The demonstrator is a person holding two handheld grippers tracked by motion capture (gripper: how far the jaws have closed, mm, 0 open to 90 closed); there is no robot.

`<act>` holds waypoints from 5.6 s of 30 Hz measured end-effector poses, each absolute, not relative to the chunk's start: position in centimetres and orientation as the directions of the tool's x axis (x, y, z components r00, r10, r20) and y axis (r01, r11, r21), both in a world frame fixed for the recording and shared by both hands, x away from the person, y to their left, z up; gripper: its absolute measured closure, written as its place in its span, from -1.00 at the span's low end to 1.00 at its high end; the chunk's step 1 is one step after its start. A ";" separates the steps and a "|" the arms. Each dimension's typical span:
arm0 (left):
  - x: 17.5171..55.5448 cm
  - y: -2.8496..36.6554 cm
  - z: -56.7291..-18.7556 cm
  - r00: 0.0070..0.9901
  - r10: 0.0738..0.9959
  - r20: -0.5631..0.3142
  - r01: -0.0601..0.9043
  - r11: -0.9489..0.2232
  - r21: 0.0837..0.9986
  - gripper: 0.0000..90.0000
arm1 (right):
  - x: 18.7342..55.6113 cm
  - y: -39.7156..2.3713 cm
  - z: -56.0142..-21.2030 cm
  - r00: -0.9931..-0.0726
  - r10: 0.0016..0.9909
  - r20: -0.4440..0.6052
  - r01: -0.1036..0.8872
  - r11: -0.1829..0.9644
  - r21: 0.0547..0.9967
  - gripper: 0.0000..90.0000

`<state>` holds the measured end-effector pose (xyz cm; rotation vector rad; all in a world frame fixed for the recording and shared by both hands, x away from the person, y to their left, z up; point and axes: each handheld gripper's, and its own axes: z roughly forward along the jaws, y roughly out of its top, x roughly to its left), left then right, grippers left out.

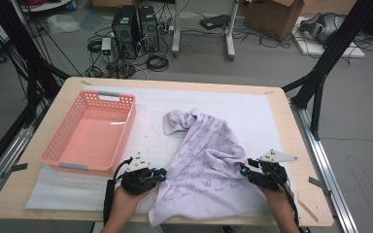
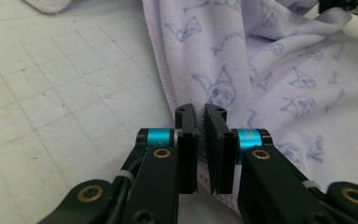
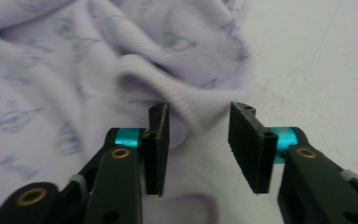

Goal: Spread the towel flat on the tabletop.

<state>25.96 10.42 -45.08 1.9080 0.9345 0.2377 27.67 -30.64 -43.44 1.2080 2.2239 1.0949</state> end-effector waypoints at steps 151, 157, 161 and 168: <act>32.0 9.4 -41.3 0.674 0.711 -0.198 0.531 -0.281 0.799 0.14 | 29.8 -37.7 -41.5 -0.410 0.910 0.060 0.611 0.225 0.758 0.48; 35.8 6.1 -40.5 0.688 0.705 -0.171 0.501 -0.291 0.815 0.13 | 30.0 -36.7 -41.2 -0.449 0.892 0.046 0.555 0.238 0.797 0.43; 38.5 4.1 -41.1 0.672 0.714 -0.194 0.513 -0.261 0.818 0.36 | 30.1 -36.5 -41.6 -0.462 0.886 0.048 0.555 0.246 0.795 0.42; 42.0 -0.6 -42.2 0.666 0.715 -0.214 0.571 -0.303 0.763 0.41 | 30.2 -36.2 -41.8 -0.488 0.872 0.042 0.541 0.265 0.798 0.42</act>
